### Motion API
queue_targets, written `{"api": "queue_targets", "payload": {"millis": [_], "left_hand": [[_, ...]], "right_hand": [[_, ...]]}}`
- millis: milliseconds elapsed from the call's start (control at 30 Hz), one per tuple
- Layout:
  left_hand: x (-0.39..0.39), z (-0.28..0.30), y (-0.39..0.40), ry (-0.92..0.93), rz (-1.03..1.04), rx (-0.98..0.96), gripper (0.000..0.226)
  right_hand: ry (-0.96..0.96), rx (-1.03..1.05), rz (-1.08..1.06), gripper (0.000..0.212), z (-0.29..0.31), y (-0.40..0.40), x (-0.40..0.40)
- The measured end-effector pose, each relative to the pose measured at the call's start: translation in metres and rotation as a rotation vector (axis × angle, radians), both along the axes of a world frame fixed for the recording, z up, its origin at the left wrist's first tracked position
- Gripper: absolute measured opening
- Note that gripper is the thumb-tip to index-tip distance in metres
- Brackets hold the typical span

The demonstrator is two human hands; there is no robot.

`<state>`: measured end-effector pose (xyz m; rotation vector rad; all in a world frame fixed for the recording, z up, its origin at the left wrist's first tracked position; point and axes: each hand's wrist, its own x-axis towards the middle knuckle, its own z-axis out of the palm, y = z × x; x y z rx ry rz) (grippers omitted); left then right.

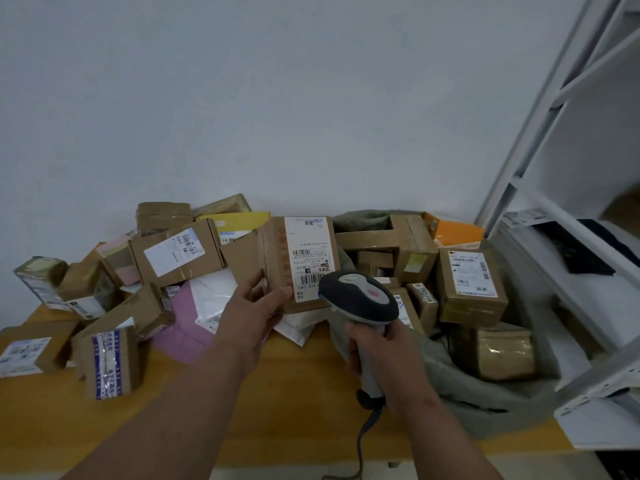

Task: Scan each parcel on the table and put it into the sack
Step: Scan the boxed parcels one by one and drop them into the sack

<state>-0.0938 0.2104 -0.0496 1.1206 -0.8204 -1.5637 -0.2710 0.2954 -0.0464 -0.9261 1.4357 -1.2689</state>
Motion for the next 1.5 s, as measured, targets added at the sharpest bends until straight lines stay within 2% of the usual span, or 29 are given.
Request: {"api": "queue_targets", "payload": {"millis": [233,333,500,633,867,1000,1167,1267,1400,1500], "left_hand": [[-0.023,-0.002,0.011,-0.025,-0.024,-0.038,0.067],[-0.029,0.0,0.015,-0.025,-0.025,-0.042,0.065],[-0.032,0.002,0.019,-0.03,-0.067,-0.068,0.052],[-0.031,0.001,0.018,-0.025,-0.117,-0.074,0.057],[-0.024,-0.004,0.009,-0.013,-0.18,-0.029,0.069],[-0.023,-0.002,0.002,-0.086,-0.236,-0.029,0.068],[-0.043,0.003,0.002,-0.172,-0.373,0.032,0.062],[-0.065,0.002,-0.002,-0.277,-0.436,0.036,0.077],[-0.102,0.006,-0.005,-0.412,-0.496,-0.008,0.065],[-0.132,0.01,-0.005,-0.532,-0.548,-0.041,0.056]], "right_hand": [[0.011,-0.027,0.033,0.027,0.005,0.015,-0.023],[-0.006,0.011,0.005,0.02,0.004,0.02,-0.028],[0.026,0.06,-0.036,0.02,0.004,0.029,-0.027],[0.024,0.017,-0.078,0.009,0.007,0.036,-0.019],[-0.042,-0.005,-0.253,0.009,0.01,0.035,-0.012],[-0.03,-0.013,-0.415,0.01,-0.002,0.033,-0.015],[-0.133,-0.041,-0.591,0.013,-0.007,0.035,-0.023],[-0.184,-0.06,-0.636,0.016,-0.008,0.031,-0.036],[-0.256,-0.087,-0.639,0.025,-0.009,0.02,-0.064],[-0.237,-0.066,-0.646,0.026,-0.011,0.014,-0.093]]}}
